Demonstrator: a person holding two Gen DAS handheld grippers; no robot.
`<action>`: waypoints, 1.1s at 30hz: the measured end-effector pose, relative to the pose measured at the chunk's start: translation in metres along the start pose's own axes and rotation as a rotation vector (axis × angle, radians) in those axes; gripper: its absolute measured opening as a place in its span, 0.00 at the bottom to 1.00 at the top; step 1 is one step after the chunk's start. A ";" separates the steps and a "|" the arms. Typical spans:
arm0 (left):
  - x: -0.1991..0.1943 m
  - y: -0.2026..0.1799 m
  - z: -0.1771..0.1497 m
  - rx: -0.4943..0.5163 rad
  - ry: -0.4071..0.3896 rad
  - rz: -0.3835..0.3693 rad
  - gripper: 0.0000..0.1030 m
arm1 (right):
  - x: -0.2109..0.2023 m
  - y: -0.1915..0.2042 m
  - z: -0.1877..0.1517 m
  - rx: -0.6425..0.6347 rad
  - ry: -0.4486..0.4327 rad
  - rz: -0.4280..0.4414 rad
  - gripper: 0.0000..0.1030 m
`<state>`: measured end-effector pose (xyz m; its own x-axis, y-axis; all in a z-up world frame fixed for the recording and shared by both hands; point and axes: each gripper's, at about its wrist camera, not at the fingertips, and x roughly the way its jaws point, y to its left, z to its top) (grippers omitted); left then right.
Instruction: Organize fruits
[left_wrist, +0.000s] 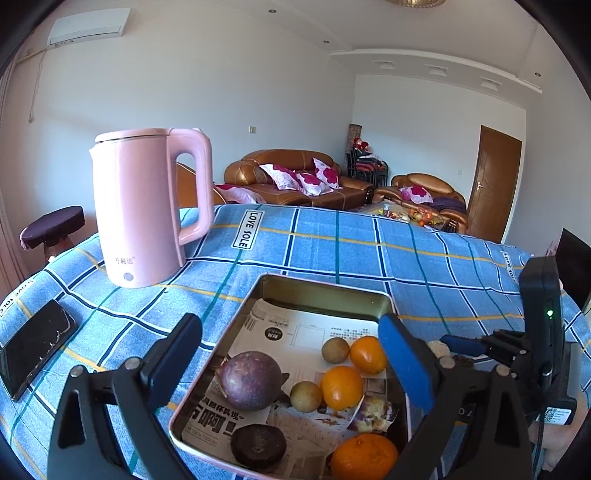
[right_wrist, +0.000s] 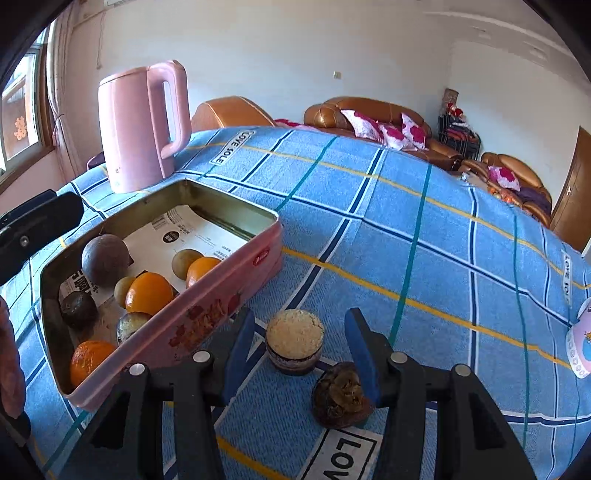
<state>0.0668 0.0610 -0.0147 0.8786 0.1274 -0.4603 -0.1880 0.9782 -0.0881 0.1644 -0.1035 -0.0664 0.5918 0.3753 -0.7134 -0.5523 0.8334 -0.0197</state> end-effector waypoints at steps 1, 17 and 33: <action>0.001 -0.002 0.000 0.003 0.002 -0.003 0.95 | 0.005 -0.002 0.000 0.010 0.022 0.008 0.51; 0.017 -0.093 0.001 0.153 0.044 -0.102 0.94 | -0.061 -0.059 -0.028 0.187 -0.189 -0.097 0.35; 0.066 -0.163 -0.030 0.245 0.297 -0.285 0.52 | -0.069 -0.113 -0.049 0.348 -0.152 -0.167 0.35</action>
<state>0.1423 -0.0946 -0.0576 0.7098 -0.1693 -0.6837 0.1825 0.9817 -0.0536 0.1573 -0.2431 -0.0497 0.7509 0.2577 -0.6080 -0.2256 0.9654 0.1306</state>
